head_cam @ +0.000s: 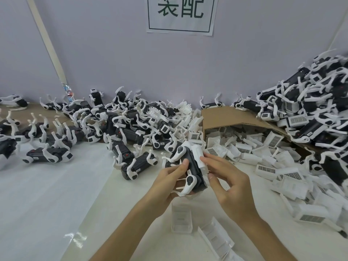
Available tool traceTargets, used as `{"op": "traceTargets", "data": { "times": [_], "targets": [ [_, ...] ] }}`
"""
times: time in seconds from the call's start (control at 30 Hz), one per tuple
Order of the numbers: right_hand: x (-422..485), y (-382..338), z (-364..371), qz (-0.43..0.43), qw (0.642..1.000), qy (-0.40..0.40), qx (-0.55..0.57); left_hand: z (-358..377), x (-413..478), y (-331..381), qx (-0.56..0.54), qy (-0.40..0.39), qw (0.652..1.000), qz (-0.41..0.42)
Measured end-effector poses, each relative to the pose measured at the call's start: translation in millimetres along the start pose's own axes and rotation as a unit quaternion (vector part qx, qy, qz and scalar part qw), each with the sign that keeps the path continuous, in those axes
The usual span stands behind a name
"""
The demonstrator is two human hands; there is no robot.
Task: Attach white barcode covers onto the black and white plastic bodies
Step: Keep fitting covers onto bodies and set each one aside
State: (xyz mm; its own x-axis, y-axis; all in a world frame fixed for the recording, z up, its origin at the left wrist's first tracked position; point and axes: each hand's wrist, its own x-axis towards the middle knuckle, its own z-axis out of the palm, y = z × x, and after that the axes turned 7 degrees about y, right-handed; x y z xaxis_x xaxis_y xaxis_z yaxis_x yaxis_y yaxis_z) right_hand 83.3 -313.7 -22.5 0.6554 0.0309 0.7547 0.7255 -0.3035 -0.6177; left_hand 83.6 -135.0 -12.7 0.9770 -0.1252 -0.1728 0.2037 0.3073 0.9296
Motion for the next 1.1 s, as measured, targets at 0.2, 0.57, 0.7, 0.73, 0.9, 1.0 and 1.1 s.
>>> {"op": "traceTargets", "data": {
  "times": [0.2, 0.57, 0.7, 0.73, 0.9, 1.0, 1.1],
  "targets": [
    [0.4, 0.7, -1.2, -0.016, 1.0, 0.013, -0.022, -0.9, 1.0, 0.9, -0.003, 0.011, 1.0, 0.008],
    [-2.2, 7.0, -0.3, 0.028, 0.997, -0.068, 0.008, -5.6, 5.4, -3.4, 0.01, 0.002, 1.0, 0.03],
    [-2.5, 4.6, 0.3, 0.03, 0.996, -0.078, 0.014, -6.3, 5.1, -3.6, 0.018, 0.0, 0.999, 0.033],
    [-2.1, 3.6, 0.2, 0.032, 0.996, -0.081, 0.014, -6.2, 5.0, -3.8, 0.02, -0.001, 0.999, 0.033],
    [-0.6, 0.8, -0.1, 0.077, 0.992, -0.093, 0.024, -4.2, 6.2, -4.8, 0.019, -0.002, 0.999, 0.028],
    [0.0, -2.3, 0.5, 0.089, 0.992, -0.078, 0.033, -4.2, 7.2, -4.6, 0.016, -0.015, 0.999, 0.03],
    [0.9, -6.4, 0.5, 0.052, 0.997, -0.054, 0.001, -5.9, 7.4, -6.7, 0.03, -0.047, 0.998, 0.042]
  ]
}}
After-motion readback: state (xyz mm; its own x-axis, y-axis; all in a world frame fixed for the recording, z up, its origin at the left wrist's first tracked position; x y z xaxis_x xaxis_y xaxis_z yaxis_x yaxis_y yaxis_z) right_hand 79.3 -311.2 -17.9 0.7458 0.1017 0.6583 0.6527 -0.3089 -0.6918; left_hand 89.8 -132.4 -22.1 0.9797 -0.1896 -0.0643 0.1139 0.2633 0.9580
